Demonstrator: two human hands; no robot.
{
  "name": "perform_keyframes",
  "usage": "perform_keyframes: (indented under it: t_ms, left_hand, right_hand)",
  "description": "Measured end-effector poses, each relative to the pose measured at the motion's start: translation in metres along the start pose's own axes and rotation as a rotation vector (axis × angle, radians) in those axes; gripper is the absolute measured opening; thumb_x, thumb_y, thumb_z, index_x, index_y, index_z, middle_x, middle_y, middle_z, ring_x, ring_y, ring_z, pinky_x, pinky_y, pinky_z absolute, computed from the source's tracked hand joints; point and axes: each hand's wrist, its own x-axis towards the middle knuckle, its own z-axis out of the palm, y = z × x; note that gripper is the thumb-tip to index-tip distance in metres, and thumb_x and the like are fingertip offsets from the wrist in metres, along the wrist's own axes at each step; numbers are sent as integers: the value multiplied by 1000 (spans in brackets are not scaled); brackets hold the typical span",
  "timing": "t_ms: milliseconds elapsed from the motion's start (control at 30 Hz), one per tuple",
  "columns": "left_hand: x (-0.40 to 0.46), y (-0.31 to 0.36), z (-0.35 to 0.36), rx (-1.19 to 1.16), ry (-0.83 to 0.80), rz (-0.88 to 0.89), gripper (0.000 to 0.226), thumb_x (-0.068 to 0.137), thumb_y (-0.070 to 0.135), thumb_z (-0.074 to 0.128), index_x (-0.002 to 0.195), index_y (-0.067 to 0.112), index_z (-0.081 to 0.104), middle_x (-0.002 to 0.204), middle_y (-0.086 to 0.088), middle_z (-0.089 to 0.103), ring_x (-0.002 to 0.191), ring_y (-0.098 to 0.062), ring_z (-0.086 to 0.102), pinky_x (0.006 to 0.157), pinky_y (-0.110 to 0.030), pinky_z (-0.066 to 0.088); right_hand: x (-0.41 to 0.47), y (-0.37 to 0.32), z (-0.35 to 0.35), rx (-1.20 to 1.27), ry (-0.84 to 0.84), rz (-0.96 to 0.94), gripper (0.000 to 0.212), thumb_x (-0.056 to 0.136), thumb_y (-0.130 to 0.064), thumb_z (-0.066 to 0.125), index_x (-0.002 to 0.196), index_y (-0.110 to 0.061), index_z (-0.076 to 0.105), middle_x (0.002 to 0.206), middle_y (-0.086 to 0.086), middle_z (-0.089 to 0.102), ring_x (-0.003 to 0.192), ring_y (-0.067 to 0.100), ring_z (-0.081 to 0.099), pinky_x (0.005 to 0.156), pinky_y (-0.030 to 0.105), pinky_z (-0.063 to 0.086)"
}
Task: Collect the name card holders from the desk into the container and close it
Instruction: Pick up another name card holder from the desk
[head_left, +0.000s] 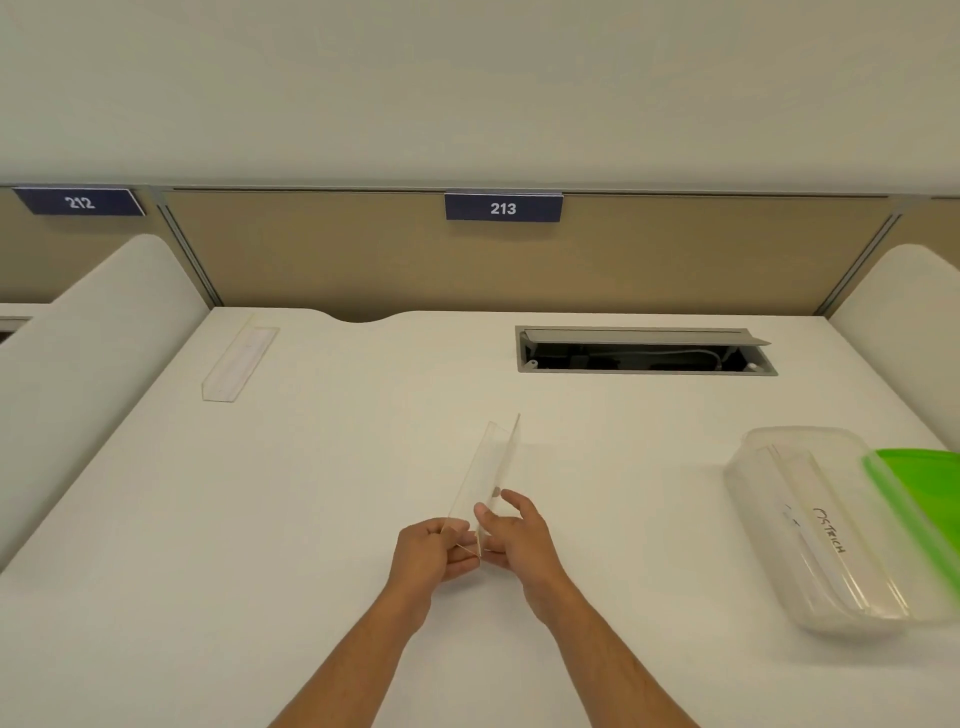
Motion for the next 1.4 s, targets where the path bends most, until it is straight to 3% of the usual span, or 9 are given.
perform_keyframes:
  t_ms: [100, 233, 400, 567, 667, 833, 967, 1200, 1400]
  left_hand:
    - [-8, -5, -1, -33, -63, -51, 17, 96, 9, 57, 97, -3, 69, 80, -12, 74, 78, -26, 73, 76, -37, 60]
    - [-16, -9, -2, 18, -140, -66, 20, 97, 15, 56, 97, 1, 70, 88, -11, 76, 84, -26, 74, 79, -37, 59]
    - [-20, -8, -2, 61, -103, -101, 41, 99, 39, 53, 101, 2, 71, 84, -9, 74, 78, -22, 72, 72, -36, 59]
    - [-21, -4, -1, -5, -109, -75, 51, 95, 52, 52, 108, 6, 69, 101, -14, 74, 88, -26, 72, 74, -35, 58]
    - [-19, -2, -1, -51, -105, -31, 49, 94, 54, 52, 115, 10, 64, 109, -15, 72, 97, -29, 72, 84, -41, 58]
    - [-14, 3, -3, -148, -87, 44, 56, 81, 56, 64, 116, 14, 64, 108, -15, 73, 92, -27, 73, 75, -36, 58]
    - [-8, 4, -8, -219, -49, 53, 63, 81, 48, 71, 126, 6, 55, 118, -18, 68, 95, -31, 71, 83, -40, 58]
    - [-1, -5, -13, -370, -15, 59, 57, 86, 15, 73, 133, 16, 41, 117, -16, 70, 96, -36, 70, 82, -42, 58]
    - [-2, -14, -17, -363, -67, 77, 55, 86, 0, 68, 132, 14, 41, 122, -21, 64, 94, -34, 70, 83, -44, 58]
  right_hand:
    - [-7, 6, -1, 59, 1, 31, 90, 75, -42, 80, 148, -21, 32, 99, 11, 74, 93, 22, 73, 81, 30, 59]
    - [-16, 10, -3, 85, 2, 43, 92, 76, -38, 81, 149, -12, 32, 109, 13, 72, 101, 20, 71, 94, 38, 55]
    - [-28, 7, -13, 76, -44, 33, 87, 76, -27, 82, 149, -12, 37, 84, 7, 59, 97, 22, 72, 75, 34, 60]
    - [-37, 8, -23, -34, -148, -37, 88, 67, -29, 89, 144, -21, 47, 109, 12, 53, 101, 29, 68, 78, 44, 61]
    - [-40, 10, -29, -91, -158, -81, 83, 65, -30, 88, 140, -29, 51, 111, 7, 58, 100, 27, 68, 76, 37, 61]
    - [-42, 13, -43, -211, -156, -106, 76, 60, -30, 90, 129, -37, 59, 118, -1, 60, 107, 22, 61, 86, 34, 57]
    - [-44, 14, -56, -263, -146, -103, 74, 57, -27, 90, 125, -39, 62, 123, -4, 59, 111, 17, 57, 94, 27, 50]
    - [-46, 15, -75, -215, -119, -114, 70, 57, -13, 90, 119, -36, 67, 126, -2, 61, 116, 21, 56, 100, 36, 49]
    - [-41, 14, -88, -179, -93, -133, 70, 57, -6, 89, 118, -32, 67, 122, -4, 66, 114, 19, 60, 91, 25, 52]
